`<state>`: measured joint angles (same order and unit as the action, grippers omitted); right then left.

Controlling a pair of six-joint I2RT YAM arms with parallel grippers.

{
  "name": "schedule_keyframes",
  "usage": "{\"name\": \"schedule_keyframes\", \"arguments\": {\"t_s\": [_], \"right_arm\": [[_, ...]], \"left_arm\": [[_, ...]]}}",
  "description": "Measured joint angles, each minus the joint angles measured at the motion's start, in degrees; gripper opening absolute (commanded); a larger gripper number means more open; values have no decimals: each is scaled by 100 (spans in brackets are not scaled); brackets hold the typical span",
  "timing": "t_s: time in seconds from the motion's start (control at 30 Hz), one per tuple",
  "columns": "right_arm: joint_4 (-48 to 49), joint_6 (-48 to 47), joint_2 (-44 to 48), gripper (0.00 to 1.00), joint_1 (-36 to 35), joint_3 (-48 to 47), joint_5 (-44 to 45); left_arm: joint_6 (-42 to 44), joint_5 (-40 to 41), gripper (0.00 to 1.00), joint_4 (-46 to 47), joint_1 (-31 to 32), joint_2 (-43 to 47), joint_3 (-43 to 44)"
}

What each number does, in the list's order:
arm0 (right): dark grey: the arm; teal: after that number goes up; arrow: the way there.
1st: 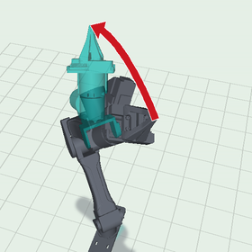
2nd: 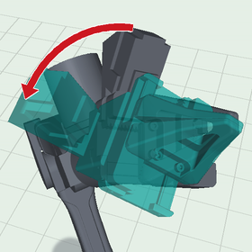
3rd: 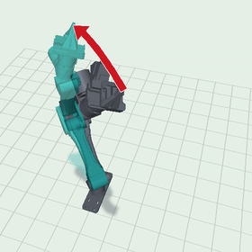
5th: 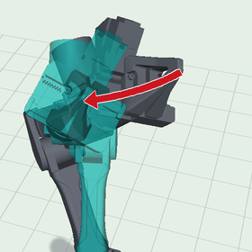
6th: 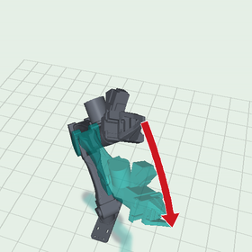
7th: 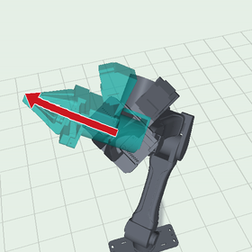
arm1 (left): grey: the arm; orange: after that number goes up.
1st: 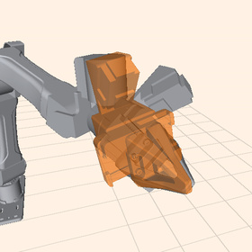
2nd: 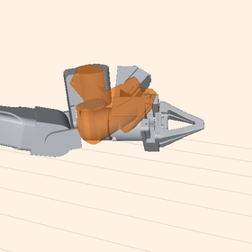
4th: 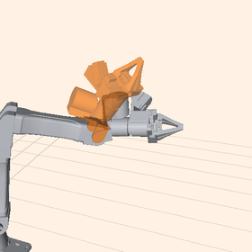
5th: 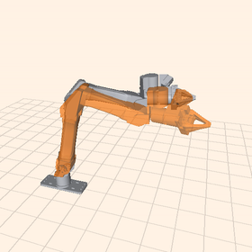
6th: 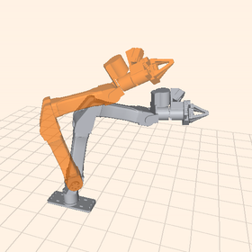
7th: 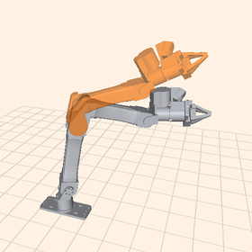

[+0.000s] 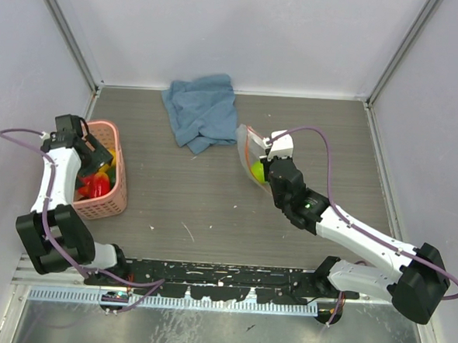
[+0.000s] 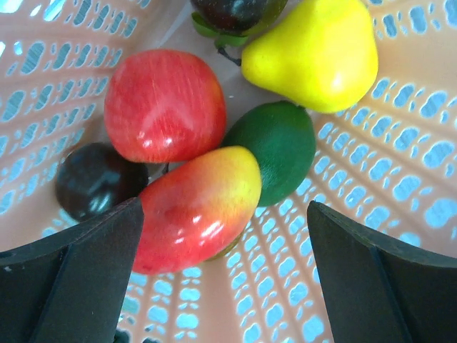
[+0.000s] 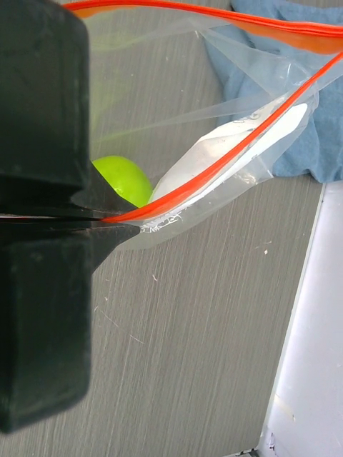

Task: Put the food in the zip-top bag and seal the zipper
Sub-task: Pick up the fake fruit from the bin.

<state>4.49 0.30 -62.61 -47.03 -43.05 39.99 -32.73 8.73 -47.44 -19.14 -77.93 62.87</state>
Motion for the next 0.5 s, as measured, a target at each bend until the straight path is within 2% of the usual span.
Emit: {"name": "schedule_keyframes", "arguments": {"t_s": [0.17,0.5], "right_arm": [[-22,37,92,1,0,0,-107],[-20,153,328,1,0,52,-286]], "left_arm": [[372,15,98,-470,-2,160,83],[321,566,98,-1012,-2,289,-31]]}}
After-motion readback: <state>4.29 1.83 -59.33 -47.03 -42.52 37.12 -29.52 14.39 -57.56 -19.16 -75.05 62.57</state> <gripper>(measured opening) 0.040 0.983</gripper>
